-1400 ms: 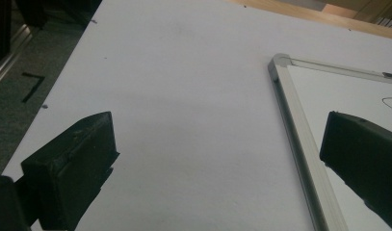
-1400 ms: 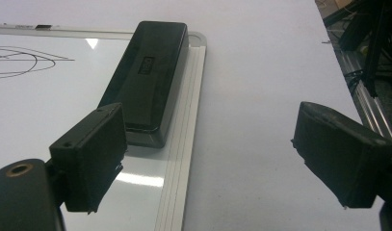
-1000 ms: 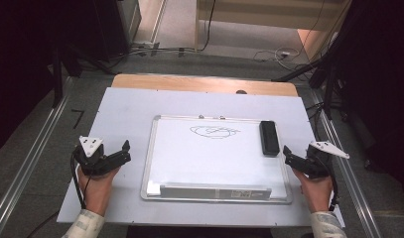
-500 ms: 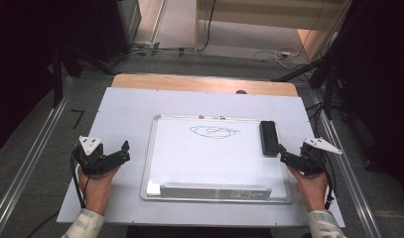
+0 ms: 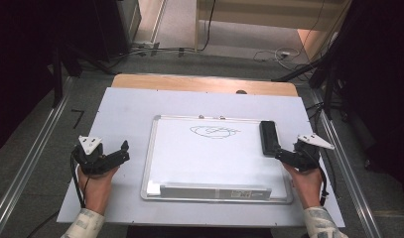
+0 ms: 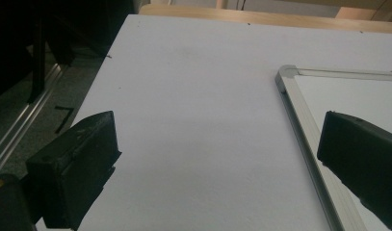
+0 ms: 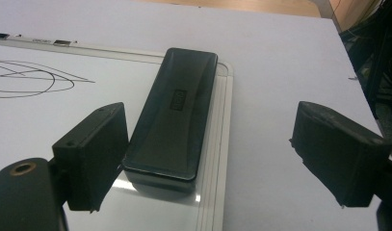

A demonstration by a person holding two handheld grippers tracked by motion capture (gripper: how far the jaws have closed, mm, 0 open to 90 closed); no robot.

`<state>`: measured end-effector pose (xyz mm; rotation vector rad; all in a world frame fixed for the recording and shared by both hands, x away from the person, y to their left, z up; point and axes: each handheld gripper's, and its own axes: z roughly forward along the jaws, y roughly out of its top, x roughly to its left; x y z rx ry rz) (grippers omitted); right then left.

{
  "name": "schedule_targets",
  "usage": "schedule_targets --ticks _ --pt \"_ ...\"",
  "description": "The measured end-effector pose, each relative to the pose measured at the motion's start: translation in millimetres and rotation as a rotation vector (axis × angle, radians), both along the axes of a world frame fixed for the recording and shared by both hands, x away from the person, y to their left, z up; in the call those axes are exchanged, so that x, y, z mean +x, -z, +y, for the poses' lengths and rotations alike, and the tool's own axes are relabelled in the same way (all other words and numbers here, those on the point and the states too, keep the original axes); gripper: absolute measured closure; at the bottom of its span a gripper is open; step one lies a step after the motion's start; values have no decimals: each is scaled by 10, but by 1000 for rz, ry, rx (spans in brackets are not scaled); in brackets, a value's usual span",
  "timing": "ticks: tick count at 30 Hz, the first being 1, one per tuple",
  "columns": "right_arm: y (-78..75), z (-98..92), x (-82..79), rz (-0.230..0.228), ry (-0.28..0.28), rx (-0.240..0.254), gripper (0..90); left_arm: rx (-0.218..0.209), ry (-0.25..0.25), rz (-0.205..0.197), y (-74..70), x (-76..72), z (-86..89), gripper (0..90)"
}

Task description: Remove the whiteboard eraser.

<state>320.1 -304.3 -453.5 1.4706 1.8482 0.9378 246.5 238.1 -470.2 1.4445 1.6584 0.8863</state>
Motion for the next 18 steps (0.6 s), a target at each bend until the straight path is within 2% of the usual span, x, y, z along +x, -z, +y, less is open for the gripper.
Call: schedule_targets --ticks 13,18 --pt "0 86 225 12 1 23 137 2 -1 3 5 2 7 12" --pt "10 123 320 25 9 17 137 2 1 5 8 6 4 12"
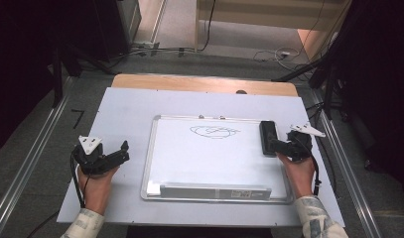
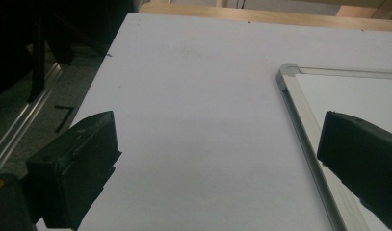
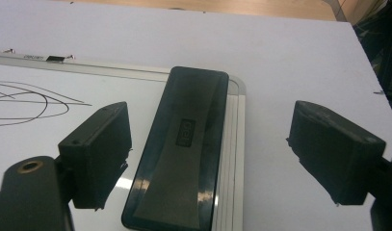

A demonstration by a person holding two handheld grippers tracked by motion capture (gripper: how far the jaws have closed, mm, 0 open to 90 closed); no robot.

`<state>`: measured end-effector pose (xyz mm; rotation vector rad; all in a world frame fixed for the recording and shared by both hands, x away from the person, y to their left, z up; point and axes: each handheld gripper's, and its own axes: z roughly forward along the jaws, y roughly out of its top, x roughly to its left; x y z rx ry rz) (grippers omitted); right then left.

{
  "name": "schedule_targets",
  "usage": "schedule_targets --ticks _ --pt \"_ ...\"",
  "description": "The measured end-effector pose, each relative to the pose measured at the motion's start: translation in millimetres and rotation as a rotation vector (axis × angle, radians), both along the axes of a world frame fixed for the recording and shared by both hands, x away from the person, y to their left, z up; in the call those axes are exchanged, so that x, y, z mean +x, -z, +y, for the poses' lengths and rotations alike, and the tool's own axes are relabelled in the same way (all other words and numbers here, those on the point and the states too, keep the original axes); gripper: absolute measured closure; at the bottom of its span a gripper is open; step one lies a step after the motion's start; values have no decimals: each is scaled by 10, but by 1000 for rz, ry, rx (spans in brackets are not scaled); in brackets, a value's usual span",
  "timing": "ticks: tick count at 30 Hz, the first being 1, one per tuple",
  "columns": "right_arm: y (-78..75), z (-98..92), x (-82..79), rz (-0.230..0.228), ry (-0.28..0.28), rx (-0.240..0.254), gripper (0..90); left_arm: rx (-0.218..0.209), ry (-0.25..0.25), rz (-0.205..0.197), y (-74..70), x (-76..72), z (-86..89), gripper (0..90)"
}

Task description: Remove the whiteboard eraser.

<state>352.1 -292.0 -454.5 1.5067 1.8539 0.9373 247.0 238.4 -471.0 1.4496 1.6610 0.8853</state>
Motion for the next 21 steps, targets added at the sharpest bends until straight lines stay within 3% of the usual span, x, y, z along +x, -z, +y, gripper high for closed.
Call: schedule_targets --ticks 8,13,21 --pt "25 105 158 15 12 -11 155 2 1 2 1 1 0 13" --pt "27 147 260 0 35 -20 188 1 2 4 2 1 1 13" --pt "69 186 360 20 14 -5 238 1 2 5 6 5 2 13"
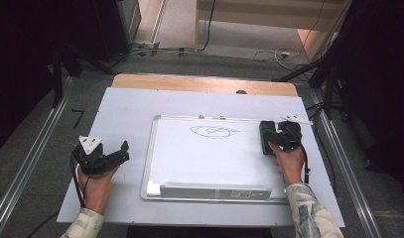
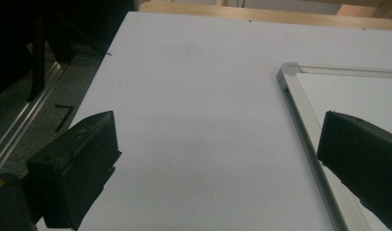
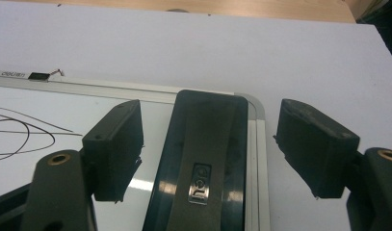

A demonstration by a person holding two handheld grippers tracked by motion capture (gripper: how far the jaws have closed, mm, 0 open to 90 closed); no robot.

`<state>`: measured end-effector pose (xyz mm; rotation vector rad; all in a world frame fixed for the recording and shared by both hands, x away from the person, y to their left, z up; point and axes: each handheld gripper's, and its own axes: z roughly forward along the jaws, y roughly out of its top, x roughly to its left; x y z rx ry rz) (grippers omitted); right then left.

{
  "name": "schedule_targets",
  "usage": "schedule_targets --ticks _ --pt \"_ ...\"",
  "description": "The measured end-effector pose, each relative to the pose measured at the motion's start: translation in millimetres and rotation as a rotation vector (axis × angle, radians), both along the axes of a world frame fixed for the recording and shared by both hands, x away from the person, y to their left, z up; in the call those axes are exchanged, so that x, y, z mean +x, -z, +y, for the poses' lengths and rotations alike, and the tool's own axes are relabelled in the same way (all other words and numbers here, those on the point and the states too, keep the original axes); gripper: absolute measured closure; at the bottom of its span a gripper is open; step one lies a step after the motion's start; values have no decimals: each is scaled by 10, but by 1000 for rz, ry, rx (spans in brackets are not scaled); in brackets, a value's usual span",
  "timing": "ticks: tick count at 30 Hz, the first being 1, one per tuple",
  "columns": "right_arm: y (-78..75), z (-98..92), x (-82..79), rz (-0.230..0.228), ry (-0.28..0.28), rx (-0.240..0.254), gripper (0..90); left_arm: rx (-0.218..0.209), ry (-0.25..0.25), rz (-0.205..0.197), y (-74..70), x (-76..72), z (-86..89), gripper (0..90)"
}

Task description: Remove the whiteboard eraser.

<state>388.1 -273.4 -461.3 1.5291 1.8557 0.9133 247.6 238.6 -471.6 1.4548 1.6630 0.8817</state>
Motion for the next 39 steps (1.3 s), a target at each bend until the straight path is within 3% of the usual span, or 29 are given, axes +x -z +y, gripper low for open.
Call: schedule_targets --ticks 6,16,18,39 --pt "12 63 89 8 -1 4 253 -1 -2 0 1 0 -2 21" --pt "78 68 187 63 23 6 308 -3 -2 3 9 4 -3 21" --pt "90 84 218 93 26 -3 324 -4 -2 3 10 4 -3 22" --pt "183 154 335 180 47 -72 360 -10 -5 11 24 12 6 23"
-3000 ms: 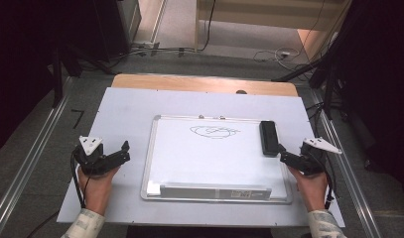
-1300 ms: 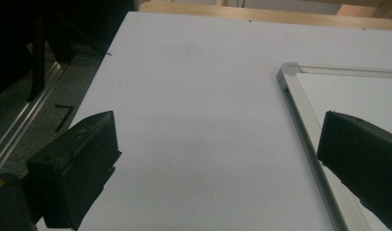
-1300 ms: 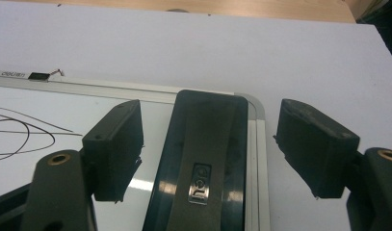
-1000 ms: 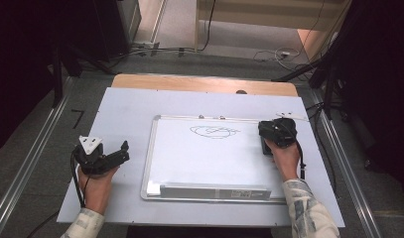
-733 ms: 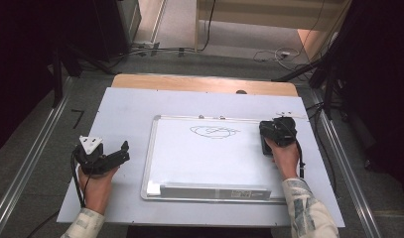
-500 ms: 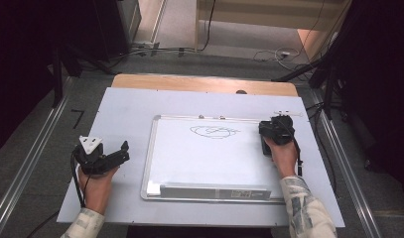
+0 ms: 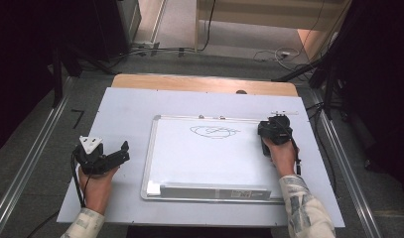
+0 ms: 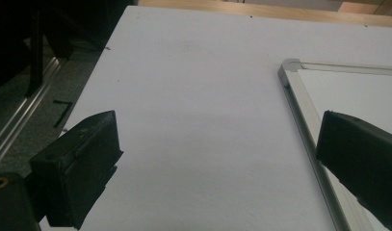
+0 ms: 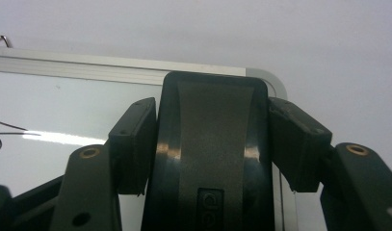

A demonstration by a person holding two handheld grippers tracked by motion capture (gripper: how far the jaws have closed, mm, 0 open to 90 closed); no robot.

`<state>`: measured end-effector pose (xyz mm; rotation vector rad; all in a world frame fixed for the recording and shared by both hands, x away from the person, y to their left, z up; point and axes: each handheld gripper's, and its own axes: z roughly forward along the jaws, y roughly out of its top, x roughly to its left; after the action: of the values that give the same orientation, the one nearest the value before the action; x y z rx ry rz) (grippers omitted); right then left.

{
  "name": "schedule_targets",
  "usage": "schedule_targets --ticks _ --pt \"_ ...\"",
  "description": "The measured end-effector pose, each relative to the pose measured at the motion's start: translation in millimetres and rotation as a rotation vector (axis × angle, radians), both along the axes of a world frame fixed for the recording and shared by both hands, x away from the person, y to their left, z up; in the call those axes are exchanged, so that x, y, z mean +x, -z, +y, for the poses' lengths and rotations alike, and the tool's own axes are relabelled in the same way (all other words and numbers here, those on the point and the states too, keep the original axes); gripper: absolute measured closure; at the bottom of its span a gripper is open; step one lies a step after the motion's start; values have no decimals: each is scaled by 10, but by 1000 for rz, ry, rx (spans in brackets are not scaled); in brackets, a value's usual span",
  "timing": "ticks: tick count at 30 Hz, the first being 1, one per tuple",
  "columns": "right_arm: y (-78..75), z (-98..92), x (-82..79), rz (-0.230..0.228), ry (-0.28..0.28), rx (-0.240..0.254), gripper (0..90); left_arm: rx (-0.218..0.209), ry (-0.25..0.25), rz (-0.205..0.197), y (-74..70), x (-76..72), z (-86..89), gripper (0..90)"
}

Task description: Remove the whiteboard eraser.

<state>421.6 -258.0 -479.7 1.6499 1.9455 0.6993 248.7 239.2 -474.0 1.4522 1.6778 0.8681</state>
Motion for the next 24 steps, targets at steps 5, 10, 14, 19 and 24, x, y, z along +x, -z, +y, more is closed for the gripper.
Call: schedule_targets --ticks 5,10,14,19,24 --pt "8 6 -1 0 -1 -6 363 -2 -1 1 6 4 -2 23" --pt "10 4 0 5 1 -3 364 -3 0 5 5 2 3 23" --pt "12 -5 2 7 -1 7 369 -5 -2 5 7 1 8 23" --pt "16 -12 -8 -2 0 18 375 -7 -2 3 6 0 9 23" --pt "15 -19 -18 -9 -2 26 377 -8 -3 1 6 0 14 29"
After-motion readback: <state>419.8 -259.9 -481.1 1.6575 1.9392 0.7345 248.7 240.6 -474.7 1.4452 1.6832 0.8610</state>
